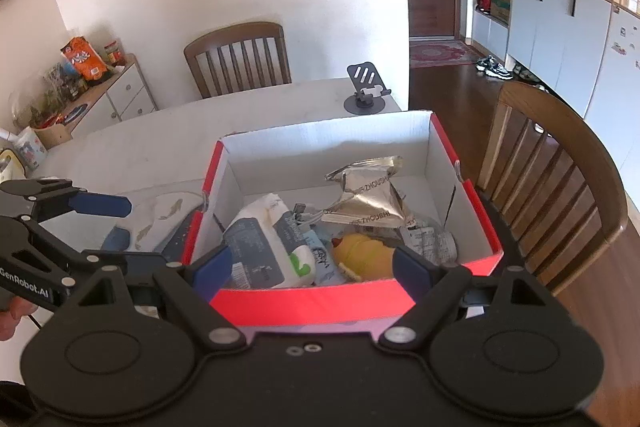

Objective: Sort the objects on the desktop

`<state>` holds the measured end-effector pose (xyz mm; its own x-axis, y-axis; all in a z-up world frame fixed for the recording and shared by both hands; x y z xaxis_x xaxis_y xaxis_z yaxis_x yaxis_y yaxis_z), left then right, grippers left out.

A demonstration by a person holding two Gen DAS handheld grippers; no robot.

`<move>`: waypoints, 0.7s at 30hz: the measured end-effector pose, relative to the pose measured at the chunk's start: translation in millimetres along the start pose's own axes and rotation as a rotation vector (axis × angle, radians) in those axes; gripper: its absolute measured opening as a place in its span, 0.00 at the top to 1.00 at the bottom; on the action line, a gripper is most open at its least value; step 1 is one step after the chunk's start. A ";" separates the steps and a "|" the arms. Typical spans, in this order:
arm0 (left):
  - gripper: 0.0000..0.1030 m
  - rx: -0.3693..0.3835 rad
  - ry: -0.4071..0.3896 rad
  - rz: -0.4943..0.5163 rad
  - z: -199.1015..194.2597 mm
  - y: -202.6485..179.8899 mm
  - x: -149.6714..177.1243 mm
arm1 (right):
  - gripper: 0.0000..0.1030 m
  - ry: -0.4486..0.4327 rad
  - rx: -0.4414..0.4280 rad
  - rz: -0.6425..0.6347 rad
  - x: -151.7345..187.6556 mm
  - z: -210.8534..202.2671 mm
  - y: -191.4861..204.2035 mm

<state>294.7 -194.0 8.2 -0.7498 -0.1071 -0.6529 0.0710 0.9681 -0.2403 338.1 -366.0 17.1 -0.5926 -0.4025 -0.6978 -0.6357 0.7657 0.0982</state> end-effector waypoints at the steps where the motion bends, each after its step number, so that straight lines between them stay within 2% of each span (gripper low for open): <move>1: 0.01 0.000 -0.002 0.004 -3.0 -0.5 1.8 | 0.15 -0.002 0.003 0.004 1.5 -1.6 1.6; 15: 0.00 0.016 0.007 0.033 -22.9 -0.9 26.2 | 0.15 -0.011 0.046 0.034 20.7 -16.2 24.8; 21: 0.01 0.009 0.007 0.059 -26.1 -2.2 37.2 | 0.15 -0.010 0.038 0.057 29.5 -18.0 30.9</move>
<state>249.4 -194.3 3.2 -0.7486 -0.0484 -0.6613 0.1207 0.9707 -0.2078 292.1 -363.2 12.4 -0.6223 -0.3530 -0.6987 -0.5816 0.8059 0.1109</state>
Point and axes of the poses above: each gripper's, at about its wrist camera, not at the fingertips, and z roughly the way its jaws point, y to its left, x to its underside, the point moved 4 cm from there along z, roughly the way its jaws point, and after that the axes turned 6 degrees about -z, right-handed, at the moved point
